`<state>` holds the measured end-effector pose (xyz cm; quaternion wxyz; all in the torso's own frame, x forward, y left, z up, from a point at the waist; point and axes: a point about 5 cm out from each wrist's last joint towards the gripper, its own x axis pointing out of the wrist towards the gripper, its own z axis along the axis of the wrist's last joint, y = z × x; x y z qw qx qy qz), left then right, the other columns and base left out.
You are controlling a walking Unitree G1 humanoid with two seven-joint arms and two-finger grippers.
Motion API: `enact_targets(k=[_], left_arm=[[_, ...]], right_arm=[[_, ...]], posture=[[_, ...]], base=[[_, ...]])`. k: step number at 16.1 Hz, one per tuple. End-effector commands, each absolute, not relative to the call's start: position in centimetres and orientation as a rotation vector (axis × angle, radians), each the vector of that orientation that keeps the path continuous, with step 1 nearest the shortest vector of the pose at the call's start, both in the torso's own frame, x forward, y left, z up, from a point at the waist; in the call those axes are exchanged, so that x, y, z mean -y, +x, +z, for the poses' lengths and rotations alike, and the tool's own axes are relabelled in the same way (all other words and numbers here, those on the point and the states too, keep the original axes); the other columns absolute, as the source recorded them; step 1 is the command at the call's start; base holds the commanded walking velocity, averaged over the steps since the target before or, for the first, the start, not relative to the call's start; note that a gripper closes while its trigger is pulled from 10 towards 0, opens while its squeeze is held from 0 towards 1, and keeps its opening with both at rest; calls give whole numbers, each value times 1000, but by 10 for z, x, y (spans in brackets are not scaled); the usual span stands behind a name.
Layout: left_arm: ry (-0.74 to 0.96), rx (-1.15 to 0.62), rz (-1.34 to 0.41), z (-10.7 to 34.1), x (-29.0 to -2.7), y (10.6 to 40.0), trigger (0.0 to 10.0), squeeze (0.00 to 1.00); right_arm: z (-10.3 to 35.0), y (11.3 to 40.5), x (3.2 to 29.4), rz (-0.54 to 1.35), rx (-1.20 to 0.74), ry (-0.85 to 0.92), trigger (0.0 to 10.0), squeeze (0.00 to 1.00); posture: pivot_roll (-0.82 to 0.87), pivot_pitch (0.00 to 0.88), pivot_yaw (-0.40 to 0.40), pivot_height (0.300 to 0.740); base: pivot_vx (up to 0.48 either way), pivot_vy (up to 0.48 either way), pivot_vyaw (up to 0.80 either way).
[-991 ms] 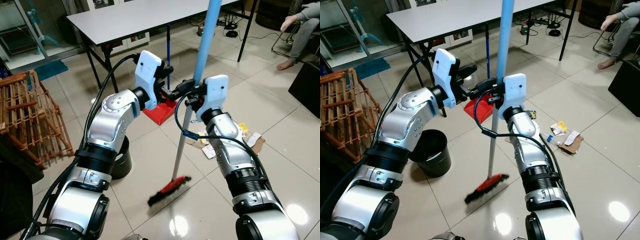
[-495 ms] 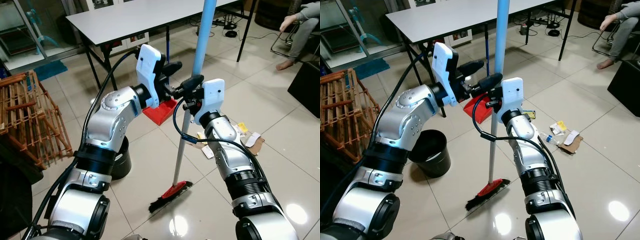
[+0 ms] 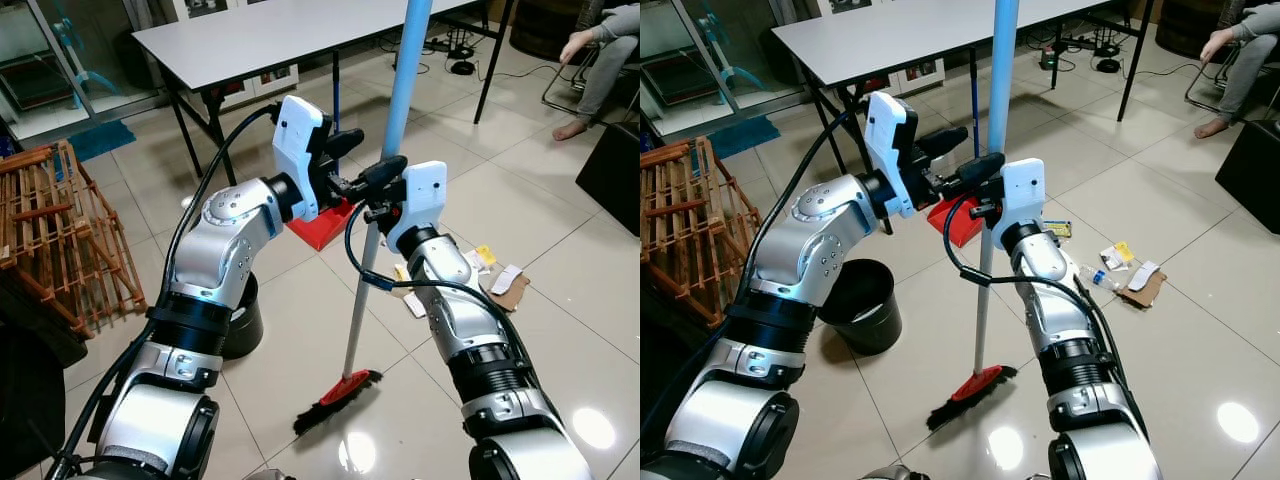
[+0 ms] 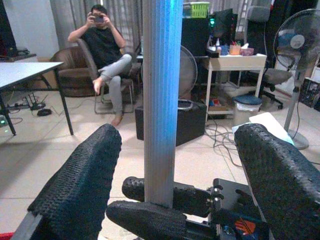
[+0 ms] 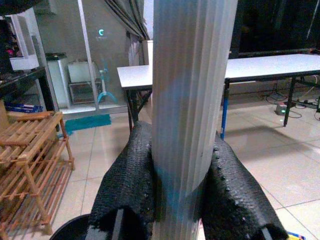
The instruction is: Sweep floor
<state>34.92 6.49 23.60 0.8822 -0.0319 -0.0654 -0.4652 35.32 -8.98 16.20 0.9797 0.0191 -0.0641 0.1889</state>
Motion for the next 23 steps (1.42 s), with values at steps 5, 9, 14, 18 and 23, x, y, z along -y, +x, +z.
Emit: enact_targets(k=[5, 9, 14, 18, 23], left_arm=[[-55, 149, -758, 236, -76, 361, 10000, 0], [-38, 168, -691, 247, -89, 373, 10000, 0], [-45, 154, -812, 246, -82, 367, 10000, 0], [-23, 129, -1009, 238, -83, 356, 10000, 0], [18, 66, -948, 222, -95, 367, 10000, 0]], right_arm=[[187, 352, 83, 410, 226, 48, 10000, 0], [187, 351, 84, 413, 226, 46, 10000, 0], [188, 348, 81, 431, 226, 44, 10000, 0], [186, 346, 80, 451, 220, 37, 10000, 0], [186, 341, 74, 481, 218, 43, 10000, 0]], posture=[[-64, 7, 92, 740], [-65, 10, 92, 740], [-65, 10, 91, 740], [-67, 10, 88, 740], [-72, 13, 86, 740]], base=[[0, 0, 0], [0, 0, 0], [0, 0, 0], [0, 0, 0], [0, 0, 0]])
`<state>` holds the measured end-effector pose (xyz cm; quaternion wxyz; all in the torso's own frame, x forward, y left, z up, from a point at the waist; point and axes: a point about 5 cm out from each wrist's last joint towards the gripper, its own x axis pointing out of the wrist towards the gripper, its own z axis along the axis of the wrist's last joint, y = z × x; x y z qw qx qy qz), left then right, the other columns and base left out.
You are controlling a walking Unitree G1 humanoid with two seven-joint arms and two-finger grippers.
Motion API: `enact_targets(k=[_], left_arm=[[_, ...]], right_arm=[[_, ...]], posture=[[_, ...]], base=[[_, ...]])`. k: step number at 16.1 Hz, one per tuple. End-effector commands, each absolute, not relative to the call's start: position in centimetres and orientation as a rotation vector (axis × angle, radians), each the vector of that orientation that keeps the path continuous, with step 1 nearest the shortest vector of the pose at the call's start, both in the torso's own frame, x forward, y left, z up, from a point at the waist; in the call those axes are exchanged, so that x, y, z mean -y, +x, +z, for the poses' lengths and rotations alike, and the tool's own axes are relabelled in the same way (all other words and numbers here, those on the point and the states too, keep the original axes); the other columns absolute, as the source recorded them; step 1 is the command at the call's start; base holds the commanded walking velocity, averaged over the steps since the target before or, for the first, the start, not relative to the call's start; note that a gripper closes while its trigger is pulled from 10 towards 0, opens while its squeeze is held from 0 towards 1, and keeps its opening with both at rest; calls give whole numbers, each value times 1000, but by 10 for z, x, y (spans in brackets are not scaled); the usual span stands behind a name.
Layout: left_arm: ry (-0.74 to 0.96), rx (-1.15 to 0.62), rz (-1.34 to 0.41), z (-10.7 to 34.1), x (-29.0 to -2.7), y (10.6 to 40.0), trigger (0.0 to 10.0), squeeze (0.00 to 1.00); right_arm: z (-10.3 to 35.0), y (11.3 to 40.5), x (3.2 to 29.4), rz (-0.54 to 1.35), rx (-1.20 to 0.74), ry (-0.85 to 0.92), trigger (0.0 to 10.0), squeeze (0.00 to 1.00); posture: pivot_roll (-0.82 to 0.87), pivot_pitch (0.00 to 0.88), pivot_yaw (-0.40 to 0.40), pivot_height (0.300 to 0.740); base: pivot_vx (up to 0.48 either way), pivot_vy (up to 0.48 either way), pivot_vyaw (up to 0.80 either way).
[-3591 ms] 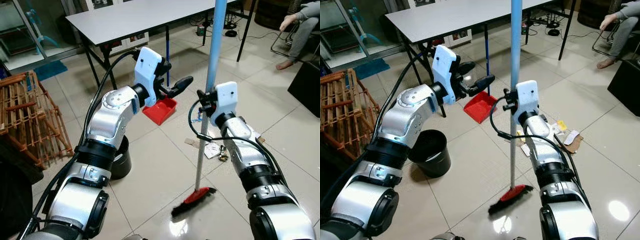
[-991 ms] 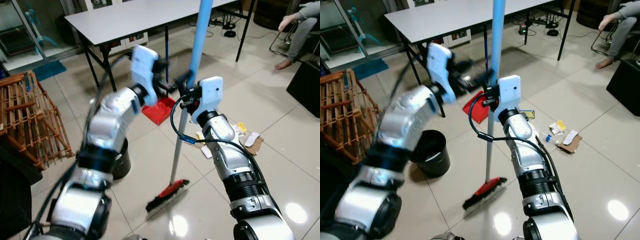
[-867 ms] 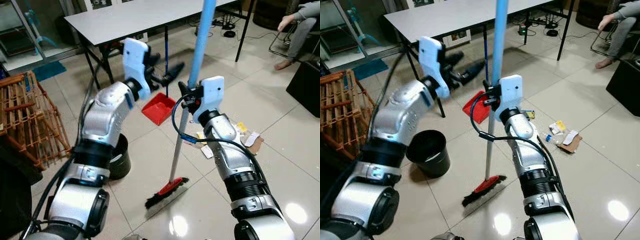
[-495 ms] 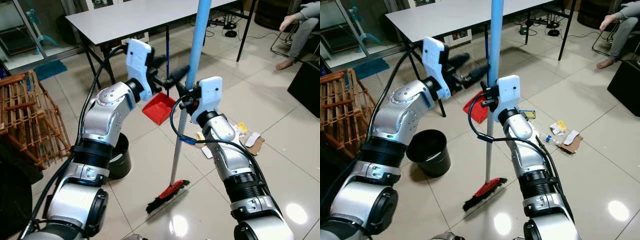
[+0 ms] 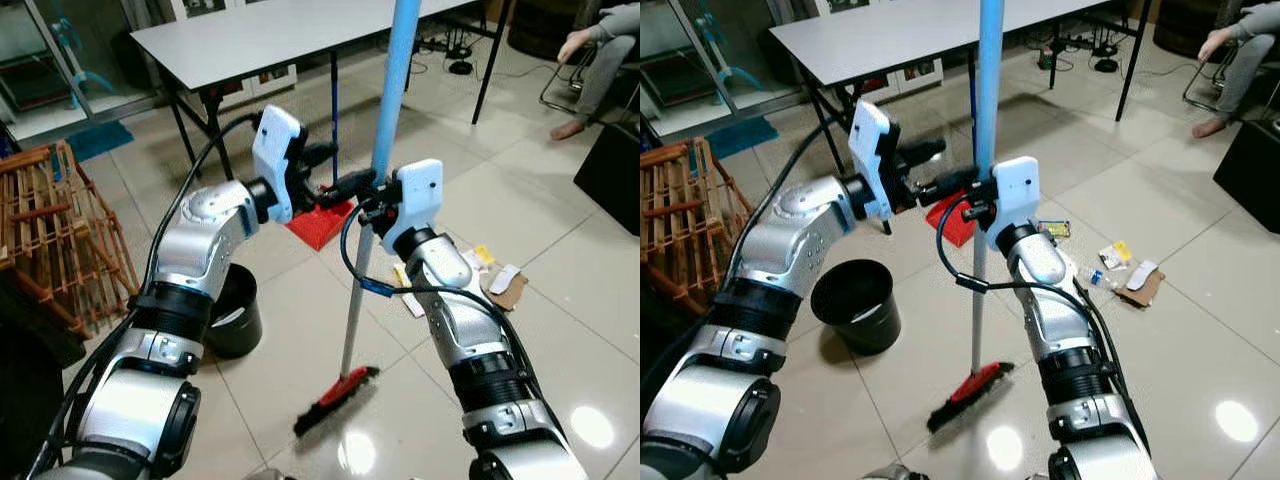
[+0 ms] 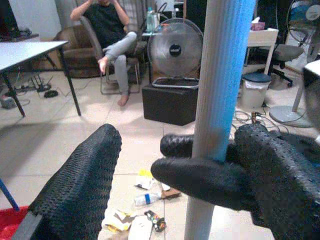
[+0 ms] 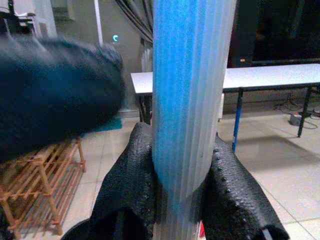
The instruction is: Sweep floor
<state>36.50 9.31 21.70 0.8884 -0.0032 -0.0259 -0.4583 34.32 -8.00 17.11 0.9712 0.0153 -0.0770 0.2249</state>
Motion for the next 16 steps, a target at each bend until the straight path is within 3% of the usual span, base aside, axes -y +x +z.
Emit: enact_targets(k=[1, 6, 16], left_arm=[[19, 64, -953, 222, -95, 366, 10000, 0], [20, 78, -974, 226, -94, 370, 10000, 0], [68, 104, -1064, 240, -85, 369, 10000, 0]], right_arm=[[186, 340, 73, 488, 217, 47, 10000, 0], [181, 330, 58, 544, 199, 60, 10000, 0], [179, 325, 54, 568, 192, 46, 10000, 0]], posture=[[-75, 14, 87, 740], [-74, 16, 85, 740], [-75, 14, 88, 740]], base=[[0, 0, 0], [0, 0, 0], [0, 0, 0]])
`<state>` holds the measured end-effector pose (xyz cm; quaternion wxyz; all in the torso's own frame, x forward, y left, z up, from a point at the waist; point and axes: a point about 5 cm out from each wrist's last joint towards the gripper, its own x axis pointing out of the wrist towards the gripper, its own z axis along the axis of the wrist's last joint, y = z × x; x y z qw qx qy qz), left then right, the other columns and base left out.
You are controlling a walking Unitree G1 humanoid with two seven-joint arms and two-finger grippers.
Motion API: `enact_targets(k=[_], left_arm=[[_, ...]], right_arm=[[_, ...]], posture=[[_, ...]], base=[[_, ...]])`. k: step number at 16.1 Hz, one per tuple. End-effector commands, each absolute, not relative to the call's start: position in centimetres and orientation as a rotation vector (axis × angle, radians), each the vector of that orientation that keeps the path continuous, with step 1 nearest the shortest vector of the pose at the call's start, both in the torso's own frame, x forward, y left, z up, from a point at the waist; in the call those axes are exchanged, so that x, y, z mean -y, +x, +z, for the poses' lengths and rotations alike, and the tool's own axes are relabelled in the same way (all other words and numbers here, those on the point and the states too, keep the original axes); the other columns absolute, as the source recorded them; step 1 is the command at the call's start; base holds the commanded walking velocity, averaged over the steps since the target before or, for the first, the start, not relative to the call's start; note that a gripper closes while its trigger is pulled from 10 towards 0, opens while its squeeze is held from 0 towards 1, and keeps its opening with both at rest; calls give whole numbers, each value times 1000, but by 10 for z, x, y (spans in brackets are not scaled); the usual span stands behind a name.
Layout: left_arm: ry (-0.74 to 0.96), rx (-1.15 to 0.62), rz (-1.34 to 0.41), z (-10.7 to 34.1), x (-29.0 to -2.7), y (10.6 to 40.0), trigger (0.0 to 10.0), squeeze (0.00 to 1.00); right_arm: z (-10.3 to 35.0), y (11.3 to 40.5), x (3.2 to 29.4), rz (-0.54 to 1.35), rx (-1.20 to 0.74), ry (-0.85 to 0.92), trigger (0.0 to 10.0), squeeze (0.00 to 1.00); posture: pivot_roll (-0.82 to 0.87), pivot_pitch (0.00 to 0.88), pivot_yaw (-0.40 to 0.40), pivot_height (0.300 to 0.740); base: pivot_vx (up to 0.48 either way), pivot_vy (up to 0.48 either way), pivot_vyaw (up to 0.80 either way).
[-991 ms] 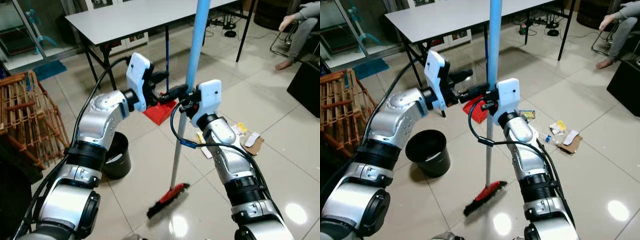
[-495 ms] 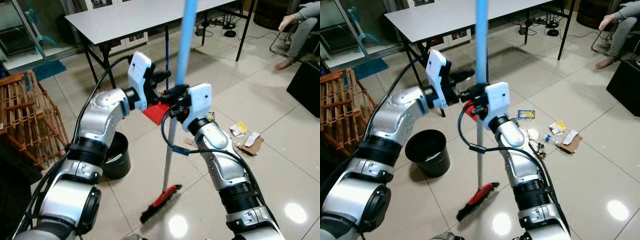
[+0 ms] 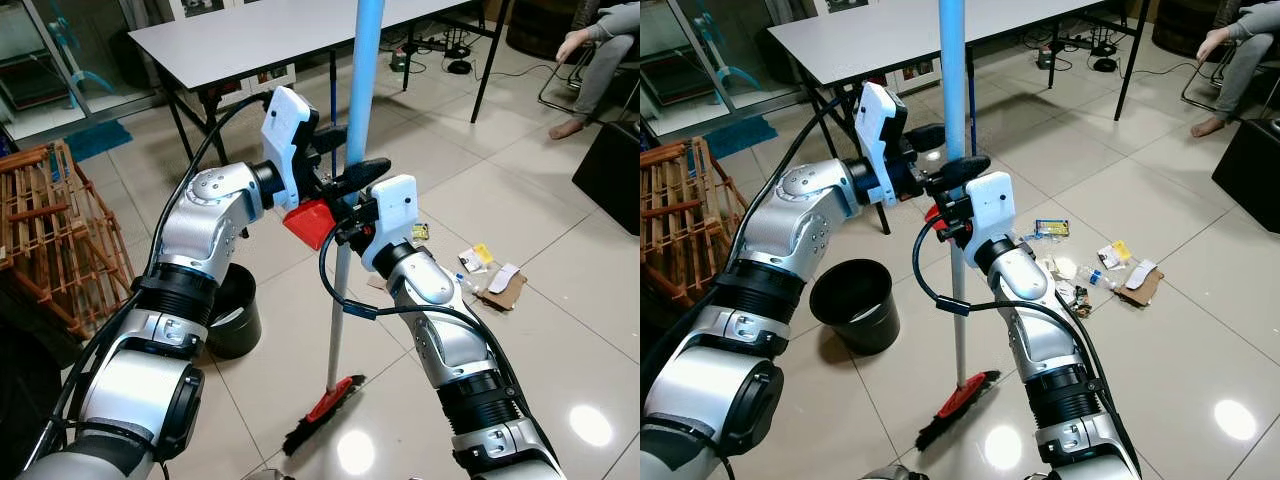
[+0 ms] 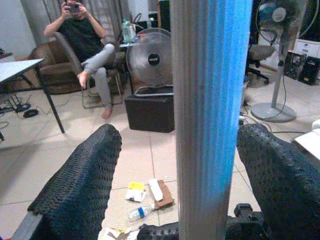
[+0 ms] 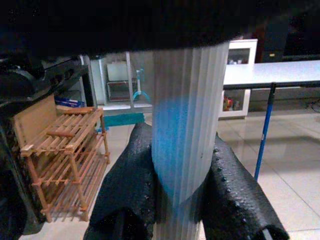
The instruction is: Sweep floor
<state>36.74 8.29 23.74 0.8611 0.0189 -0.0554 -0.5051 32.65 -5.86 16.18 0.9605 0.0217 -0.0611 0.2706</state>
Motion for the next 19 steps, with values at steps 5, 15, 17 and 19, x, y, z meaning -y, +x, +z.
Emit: enact_targets(k=[5, 15, 17, 19], left_arm=[[151, 20, -1045, 213, -86, 368, 10000, 0], [112, 60, -930, 219, -89, 375, 10000, 0], [103, 71, -930, 221, -89, 375, 10000, 0], [95, 76, -924, 224, -89, 376, 10000, 0]], right_arm=[[181, 327, 55, 562, 199, 45, 10000, 0], [179, 325, 55, 563, 191, 41, 10000, 0], [178, 326, 55, 564, 188, 38, 10000, 0], [176, 326, 54, 565, 184, 33, 10000, 0]], posture=[[-74, 14, 93, 740], [-72, 16, 90, 740], [-72, 15, 90, 740], [-72, 15, 90, 740]], base=[[0, 0, 0], [0, 0, 0], [0, 0, 0], [0, 0, 0]])
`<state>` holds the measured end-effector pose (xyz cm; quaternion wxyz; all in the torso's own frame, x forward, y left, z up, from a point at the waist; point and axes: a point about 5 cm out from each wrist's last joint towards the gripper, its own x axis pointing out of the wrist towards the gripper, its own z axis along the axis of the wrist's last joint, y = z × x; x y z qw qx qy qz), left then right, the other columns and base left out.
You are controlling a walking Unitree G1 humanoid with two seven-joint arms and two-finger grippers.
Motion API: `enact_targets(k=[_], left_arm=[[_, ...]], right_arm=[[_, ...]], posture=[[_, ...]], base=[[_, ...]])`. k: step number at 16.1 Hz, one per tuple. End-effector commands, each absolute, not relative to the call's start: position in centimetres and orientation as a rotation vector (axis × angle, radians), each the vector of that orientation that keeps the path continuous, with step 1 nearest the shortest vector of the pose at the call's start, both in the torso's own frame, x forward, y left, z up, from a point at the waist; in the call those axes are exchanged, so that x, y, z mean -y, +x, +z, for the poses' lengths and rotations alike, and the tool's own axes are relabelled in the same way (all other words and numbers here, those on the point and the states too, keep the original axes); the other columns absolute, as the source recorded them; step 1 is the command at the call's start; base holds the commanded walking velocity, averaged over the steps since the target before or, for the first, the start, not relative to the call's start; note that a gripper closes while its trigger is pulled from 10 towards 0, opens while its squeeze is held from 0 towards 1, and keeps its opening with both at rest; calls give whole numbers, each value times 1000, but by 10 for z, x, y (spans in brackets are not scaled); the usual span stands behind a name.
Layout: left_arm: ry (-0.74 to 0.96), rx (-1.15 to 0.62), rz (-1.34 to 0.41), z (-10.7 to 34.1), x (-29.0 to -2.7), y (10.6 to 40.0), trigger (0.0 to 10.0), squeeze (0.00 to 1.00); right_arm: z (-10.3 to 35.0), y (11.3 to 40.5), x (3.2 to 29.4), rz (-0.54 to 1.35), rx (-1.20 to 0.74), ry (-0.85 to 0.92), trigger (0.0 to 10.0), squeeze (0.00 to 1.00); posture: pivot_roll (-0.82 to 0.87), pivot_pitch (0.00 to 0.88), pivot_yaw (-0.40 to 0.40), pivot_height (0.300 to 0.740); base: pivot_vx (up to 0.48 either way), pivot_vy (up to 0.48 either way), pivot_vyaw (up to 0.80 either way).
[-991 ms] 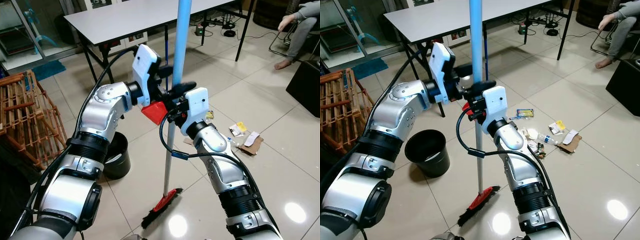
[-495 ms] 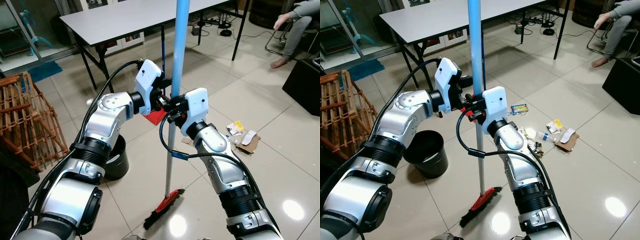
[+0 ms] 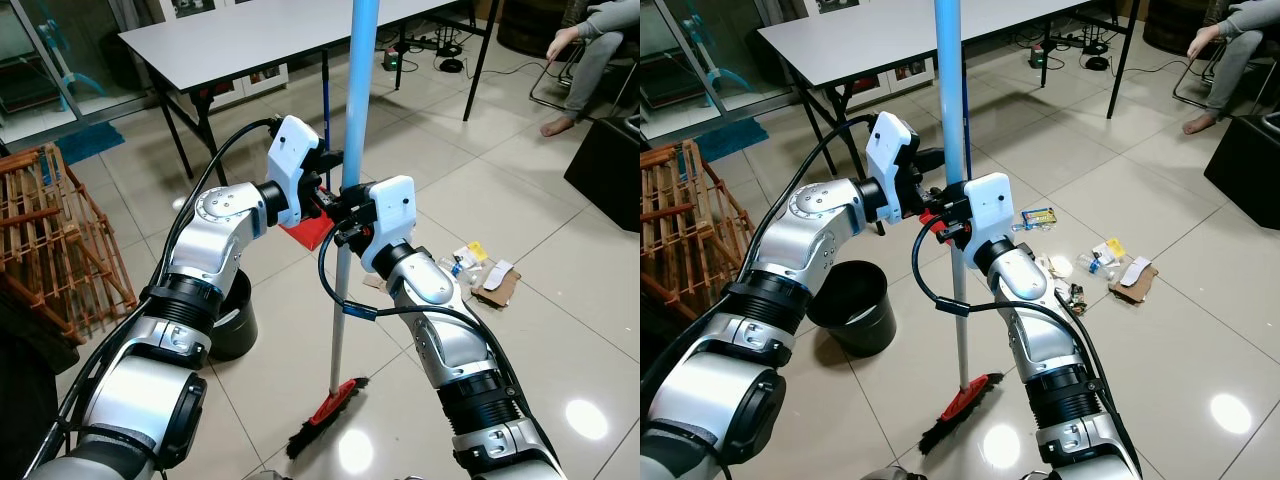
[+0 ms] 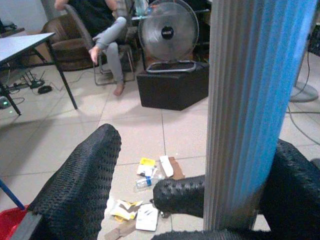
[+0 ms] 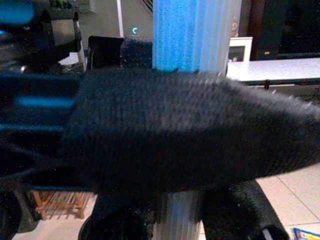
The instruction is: Sweep floor
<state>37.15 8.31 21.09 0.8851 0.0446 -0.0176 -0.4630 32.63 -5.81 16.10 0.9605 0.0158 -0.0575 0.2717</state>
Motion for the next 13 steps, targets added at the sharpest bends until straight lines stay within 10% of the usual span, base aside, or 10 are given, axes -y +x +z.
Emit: enact_targets(k=[1, 6, 7, 8, 9, 13], left_arm=[[82, 81, -926, 225, -87, 375, 10000, 0], [81, 74, -936, 223, -85, 374, 10000, 0], [80, 74, -934, 223, -85, 374, 8667, 0], [80, 74, -932, 223, -85, 375, 2980, 0], [80, 73, -929, 223, -86, 375, 0, 0], [76, 74, -922, 224, -87, 376, 0, 0]], right_arm=[[175, 326, 54, 564, 182, 23, 10000, 0], [174, 325, 55, 563, 177, 24, 10000, 0], [174, 325, 55, 563, 178, 24, 10000, 0], [174, 325, 54, 564, 178, 25, 10000, 0], [174, 325, 54, 564, 178, 25, 10000, 0], [173, 325, 54, 565, 174, 26, 10000, 0]], posture=[[-72, 15, 90, 740], [-73, 17, 90, 740], [-73, 17, 90, 740], [-73, 17, 90, 740], [-73, 17, 90, 740], [-70, 14, 90, 740]], base=[[0, 0, 0], [0, 0, 0], [0, 0, 0], [0, 0, 0], [0, 0, 0], [0, 0, 0]])
